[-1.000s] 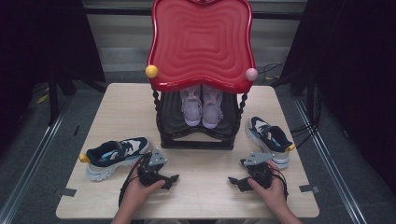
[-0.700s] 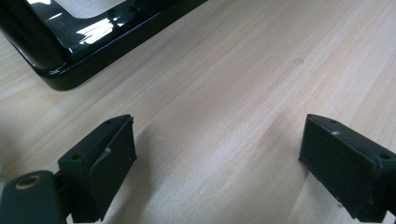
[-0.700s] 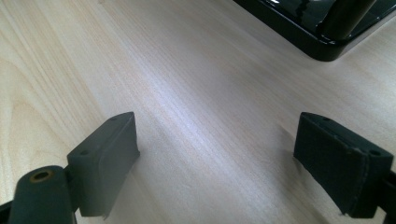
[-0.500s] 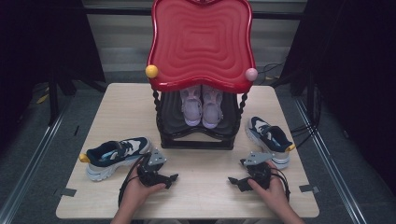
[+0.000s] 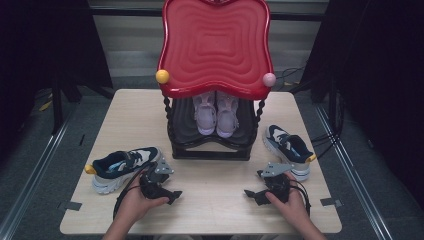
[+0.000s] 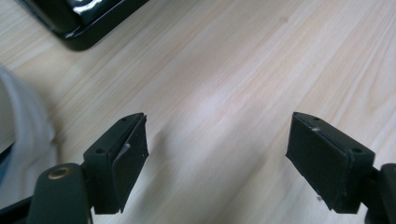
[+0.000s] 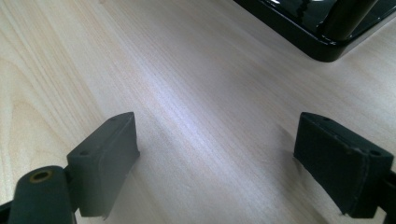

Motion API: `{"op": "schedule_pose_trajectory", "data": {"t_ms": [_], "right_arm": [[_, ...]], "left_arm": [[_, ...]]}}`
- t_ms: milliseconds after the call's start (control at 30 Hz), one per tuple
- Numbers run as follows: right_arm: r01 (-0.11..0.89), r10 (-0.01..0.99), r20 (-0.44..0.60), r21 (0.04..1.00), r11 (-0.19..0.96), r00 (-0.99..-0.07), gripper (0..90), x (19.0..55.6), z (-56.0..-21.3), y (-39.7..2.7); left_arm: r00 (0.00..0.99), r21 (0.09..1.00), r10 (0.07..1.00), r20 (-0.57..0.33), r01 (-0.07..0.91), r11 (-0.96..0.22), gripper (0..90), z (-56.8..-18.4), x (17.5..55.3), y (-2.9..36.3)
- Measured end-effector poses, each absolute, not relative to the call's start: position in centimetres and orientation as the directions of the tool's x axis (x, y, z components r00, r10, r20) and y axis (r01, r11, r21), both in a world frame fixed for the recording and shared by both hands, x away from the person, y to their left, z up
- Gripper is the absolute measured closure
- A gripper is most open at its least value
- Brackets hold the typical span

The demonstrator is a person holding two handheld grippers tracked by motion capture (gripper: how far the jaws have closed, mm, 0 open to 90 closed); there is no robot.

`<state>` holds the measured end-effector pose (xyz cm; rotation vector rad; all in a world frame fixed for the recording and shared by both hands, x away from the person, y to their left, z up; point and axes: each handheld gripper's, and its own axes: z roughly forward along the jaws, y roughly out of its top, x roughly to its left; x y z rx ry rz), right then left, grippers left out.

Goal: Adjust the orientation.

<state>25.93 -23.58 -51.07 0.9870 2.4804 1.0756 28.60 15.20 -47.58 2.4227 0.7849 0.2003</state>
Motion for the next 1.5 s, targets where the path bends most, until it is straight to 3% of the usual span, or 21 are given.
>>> {"op": "schedule_pose_trajectory", "data": {"t_ms": [400,1500], "right_arm": [[0.484,0.678,0.027,0.722,0.494,-0.734,12.7,25.9,-51.1,-23.6],[0.482,0.677,0.027,0.723,0.495,-0.735,12.7,25.9,-51.1,-23.6]], "left_arm": [[0.851,0.416,0.525,0.002,0.477,-0.774,21.4,-45.3,29.7,16.4],[0.851,0.23,0.525,0.001,0.511,-0.829,22.5,-39.1,31.3,19.8]]}}
